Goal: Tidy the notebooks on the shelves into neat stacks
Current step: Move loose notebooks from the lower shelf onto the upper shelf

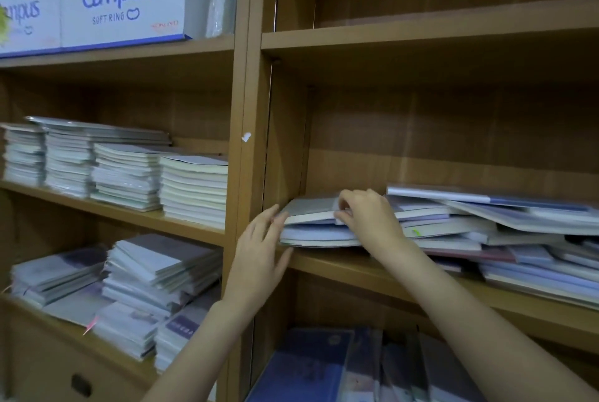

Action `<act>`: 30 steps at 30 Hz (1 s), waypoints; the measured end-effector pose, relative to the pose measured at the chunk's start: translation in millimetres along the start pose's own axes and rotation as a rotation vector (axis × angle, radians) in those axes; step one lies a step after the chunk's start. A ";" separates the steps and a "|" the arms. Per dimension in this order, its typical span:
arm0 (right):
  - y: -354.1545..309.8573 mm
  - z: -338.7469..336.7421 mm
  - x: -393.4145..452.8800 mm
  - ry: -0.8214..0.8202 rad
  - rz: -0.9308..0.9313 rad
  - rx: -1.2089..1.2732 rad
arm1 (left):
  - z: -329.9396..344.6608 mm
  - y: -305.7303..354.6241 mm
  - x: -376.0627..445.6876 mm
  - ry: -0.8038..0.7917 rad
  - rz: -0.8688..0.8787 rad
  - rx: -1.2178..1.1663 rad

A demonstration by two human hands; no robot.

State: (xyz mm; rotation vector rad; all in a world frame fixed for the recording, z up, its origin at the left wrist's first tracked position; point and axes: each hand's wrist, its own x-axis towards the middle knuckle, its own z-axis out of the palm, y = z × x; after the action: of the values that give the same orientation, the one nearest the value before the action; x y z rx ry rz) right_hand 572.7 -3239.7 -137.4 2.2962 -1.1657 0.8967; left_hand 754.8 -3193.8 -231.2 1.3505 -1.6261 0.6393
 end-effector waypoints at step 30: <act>146.1 -111.3 -110.5 -0.069 0.311 -0.215 | 35.6 156.6 35.2 -0.169 0.088 -0.146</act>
State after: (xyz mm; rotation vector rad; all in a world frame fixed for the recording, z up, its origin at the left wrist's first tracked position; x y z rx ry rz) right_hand 363.9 -3193.0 -125.9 2.0214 -1.5972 0.7580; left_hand 594.9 -3198.3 -193.1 1.2600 -1.8387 0.4576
